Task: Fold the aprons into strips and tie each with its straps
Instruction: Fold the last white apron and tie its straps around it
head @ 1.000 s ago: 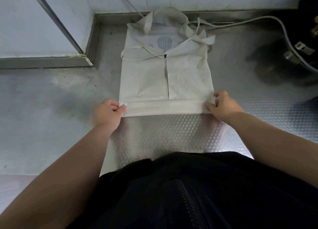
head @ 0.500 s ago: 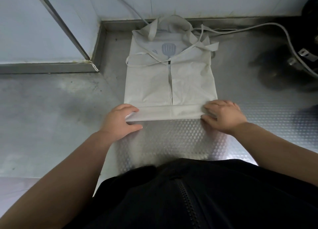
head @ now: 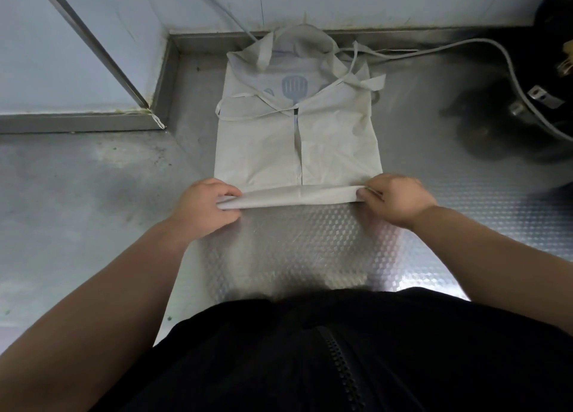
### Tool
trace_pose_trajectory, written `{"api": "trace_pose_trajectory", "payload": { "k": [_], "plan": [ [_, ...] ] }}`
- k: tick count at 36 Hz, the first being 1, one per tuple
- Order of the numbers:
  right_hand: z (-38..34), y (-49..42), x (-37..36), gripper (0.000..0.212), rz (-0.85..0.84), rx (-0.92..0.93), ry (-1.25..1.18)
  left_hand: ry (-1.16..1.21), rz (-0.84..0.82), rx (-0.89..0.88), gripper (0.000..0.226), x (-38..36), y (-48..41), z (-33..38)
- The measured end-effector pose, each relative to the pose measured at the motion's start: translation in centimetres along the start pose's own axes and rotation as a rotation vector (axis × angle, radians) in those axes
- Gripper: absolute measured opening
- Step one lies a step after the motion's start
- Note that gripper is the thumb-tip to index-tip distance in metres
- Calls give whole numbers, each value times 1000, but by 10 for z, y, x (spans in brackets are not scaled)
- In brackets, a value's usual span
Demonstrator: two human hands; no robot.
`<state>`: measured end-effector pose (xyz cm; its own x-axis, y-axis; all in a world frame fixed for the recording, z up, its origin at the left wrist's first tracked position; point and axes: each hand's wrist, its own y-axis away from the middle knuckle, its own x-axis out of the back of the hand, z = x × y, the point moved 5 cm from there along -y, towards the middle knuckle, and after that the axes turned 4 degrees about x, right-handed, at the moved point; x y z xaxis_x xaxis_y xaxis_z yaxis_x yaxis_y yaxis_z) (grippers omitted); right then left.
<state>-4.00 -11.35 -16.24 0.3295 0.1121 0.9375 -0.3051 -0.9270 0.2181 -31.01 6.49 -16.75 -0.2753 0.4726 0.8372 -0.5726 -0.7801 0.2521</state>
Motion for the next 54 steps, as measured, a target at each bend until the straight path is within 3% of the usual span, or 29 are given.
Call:
{"api": "trace_pose_trajectory", "payload": {
  "k": [4,7,9,13,16,20,25,29,32,34,36,39,43,45,47,50,54],
  "plan": [
    [6,0,0,41,-84,-147,-196,132,-51,128,9,6,-4,-5],
    [8,-4,3,55,-129,-236,-309,342,-53,201,9,9,-10,-13],
    [12,-7,6,51,-81,-293,-394,415,-31,250,5,10,-15,-16],
    [20,-12,7,35,30,-389,-443,411,32,299,11,9,-24,-14],
    [22,-18,2,49,64,-520,-462,401,75,341,19,10,-30,-15],
    [19,-28,1,57,48,-608,-368,132,143,352,29,9,-34,-10],
    [5,-30,5,54,41,-540,-171,118,229,339,31,5,-35,-14],
    [-9,-29,5,58,-27,-178,224,-150,332,-72,16,8,-34,6],
    [-7,-26,-1,57,-118,-112,141,-148,194,-212,32,4,-35,12],
    [-5,-26,-1,57,-132,-100,118,-147,92,-185,41,3,-35,13],
    [-2,-27,-1,68,-169,-78,111,-202,-27,-139,70,-1,-33,10],
    [1,-27,0,70,-188,-71,116,-232,-63,-115,90,1,-36,7],
    [-2,-28,9,48,-40,-52,117,-154,18,-114,63,11,-42,8],
    [-2,-28,14,46,-8,-85,70,-60,29,-87,37,15,-42,9],
    [2,-25,16,53,-25,-191,-133,58,10,9,11,19,-45,7],
    [12,-23,15,64,-31,-331,-416,242,-48,133,8,18,-52,-3],
    [18,-20,12,53,-6,-384,-461,378,-71,232,11,17,-47,-15]
  ]
}}
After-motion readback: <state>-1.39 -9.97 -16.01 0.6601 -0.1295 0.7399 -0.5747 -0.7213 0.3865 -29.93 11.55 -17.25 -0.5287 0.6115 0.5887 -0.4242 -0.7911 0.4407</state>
